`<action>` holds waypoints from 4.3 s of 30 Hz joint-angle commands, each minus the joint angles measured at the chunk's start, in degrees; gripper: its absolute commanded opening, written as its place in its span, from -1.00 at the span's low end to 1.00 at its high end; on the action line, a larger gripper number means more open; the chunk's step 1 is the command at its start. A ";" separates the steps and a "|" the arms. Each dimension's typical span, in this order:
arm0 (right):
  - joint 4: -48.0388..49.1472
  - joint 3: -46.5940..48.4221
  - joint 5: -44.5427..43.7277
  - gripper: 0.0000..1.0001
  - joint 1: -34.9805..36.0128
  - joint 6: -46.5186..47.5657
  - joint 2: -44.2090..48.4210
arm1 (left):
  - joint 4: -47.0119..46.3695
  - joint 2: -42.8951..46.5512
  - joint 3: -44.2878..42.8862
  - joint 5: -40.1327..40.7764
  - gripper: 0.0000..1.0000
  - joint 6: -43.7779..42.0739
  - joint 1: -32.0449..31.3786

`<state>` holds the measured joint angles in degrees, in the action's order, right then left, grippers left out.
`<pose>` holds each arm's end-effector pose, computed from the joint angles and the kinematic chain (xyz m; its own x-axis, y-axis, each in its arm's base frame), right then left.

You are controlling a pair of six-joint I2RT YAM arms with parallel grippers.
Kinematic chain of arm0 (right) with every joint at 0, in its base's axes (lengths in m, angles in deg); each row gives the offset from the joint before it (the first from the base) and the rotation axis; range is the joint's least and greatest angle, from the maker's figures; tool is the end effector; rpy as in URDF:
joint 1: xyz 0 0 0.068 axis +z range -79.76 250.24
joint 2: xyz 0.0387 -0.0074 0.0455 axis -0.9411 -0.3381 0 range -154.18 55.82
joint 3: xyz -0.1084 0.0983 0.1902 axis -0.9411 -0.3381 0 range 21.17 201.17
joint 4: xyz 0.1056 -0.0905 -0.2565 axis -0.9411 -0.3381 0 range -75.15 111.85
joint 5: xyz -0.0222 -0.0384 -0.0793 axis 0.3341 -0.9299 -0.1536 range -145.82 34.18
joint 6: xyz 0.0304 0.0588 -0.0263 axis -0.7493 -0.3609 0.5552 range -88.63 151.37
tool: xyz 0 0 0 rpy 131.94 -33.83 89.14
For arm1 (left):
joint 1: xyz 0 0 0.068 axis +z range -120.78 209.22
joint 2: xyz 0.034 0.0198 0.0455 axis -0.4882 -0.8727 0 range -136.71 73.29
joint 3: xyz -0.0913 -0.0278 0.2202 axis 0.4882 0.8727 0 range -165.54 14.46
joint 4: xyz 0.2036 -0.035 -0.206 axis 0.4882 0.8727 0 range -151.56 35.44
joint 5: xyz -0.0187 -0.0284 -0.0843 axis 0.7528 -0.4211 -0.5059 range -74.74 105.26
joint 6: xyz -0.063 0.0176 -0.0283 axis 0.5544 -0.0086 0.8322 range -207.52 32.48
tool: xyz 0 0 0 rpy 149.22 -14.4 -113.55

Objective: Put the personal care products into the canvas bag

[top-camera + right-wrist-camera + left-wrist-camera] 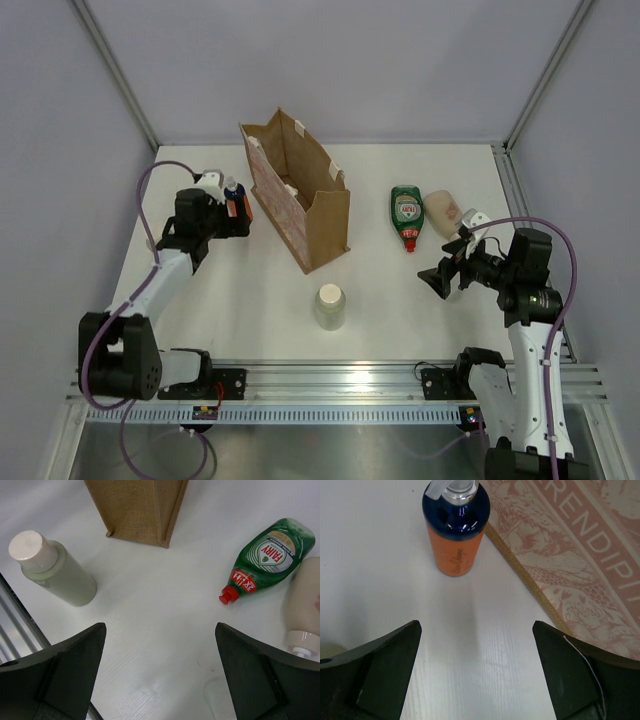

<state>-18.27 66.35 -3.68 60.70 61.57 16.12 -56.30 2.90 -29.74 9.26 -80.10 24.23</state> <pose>0.2086 0.0119 0.2841 -0.2135 -0.2771 -0.9368 -0.7477 0.6636 -0.0260 0.3290 -0.0349 0.1927 -0.5381 -0.0820 -0.8389 0.1067 0.9806 -0.1642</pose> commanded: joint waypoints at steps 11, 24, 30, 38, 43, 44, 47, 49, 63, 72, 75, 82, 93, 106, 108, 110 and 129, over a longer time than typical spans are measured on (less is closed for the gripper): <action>2.41 -0.10 1.30 0.99 -0.22 1.18 2.09 | -14.40 -22.41 -17.66 3.18 0.93 -4.61 -0.19; 2.59 -0.10 0.16 0.99 -0.39 0.74 1.12 | -17.38 -24.09 -14.07 5.74 0.77 -3.99 -0.19; 1.62 -0.01 0.68 0.99 -1.00 1.09 0.42 | -16.16 -24.18 -15.03 6.35 0.12 -2.41 -0.19; 0.30 -0.01 2.00 0.99 -2.06 1.97 1.12 | -11.34 -16.47 -15.91 1.09 -0.98 -3.21 -0.19; 0.39 -0.10 2.09 0.99 -2.32 2.06 1.21 | 2.02 -8.37 -19.95 0.90 -1.00 3.64 -0.19; 0.39 -0.19 2.09 0.99 -2.32 2.06 1.29 | 4.30 -6.71 -19.95 -0.14 -1.00 6.61 -0.19; 0.39 -0.10 2.18 0.99 -2.41 1.97 1.38 | 5.81 1.38 -16.36 -2.34 -1.00 13.12 -0.19; 0.30 -0.10 2.18 0.99 -2.50 1.89 1.56 | 6.96 7.51 -13.55 -4.19 -1.00 16.12 -0.19; 0.30 -0.36 3.41 0.99 -2.59 1.97 1.82 | 13.20 19.00 -26.53 -12.02 -1.00 32.66 -9.14; -0.14 -0.45 3.49 0.99 -2.59 2.15 2.26 | 12.41 -2.97 -47.35 -7.62 -1.00 30.64 -15.39; -0.22 -0.37 3.50 0.99 -2.59 2.32 2.00 | 16.79 -12.64 -55.60 -8.06 -1.00 28.62 -15.83; -0.05 -0.37 3.32 0.99 -2.59 2.41 2.53 | 23.40 -21.89 -57.32 -4.72 -0.85 22.11 -16.80; 0.48 -0.54 2.88 0.99 -2.59 1.62 1.12 | 22.08 -32.17 -57.56 -10.61 0.23 23.25 -17.07; 3.10 4.20 -6.41 0.99 -2.59 -6.62 -6.52 | 23.39 -32.89 -61.08 -10.00 0.72 16.76 -16.80; 4.52 6.13 -14.21 0.97 -2.50 -13.13 -9.59 | 23.40 -29.73 -61.35 -9.03 0.76 15.00 -16.71; 4.44 9.29 -18.11 0.94 -2.50 -16.90 -14.14 | 22.96 -26.66 -60.74 -7.37 0.84 12.28 -16.71; 3.46 34.09 -45.35 0.99 19.46 -29.31 -47.48 | 16.09 34.69 -5.39 2.04 0.98 2.69 -16.71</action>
<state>-16.70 97.09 -40.88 78.36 35.36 -30.28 -41.72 33.94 -41.02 9.21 -74.74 7.44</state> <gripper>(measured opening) 0.993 0.987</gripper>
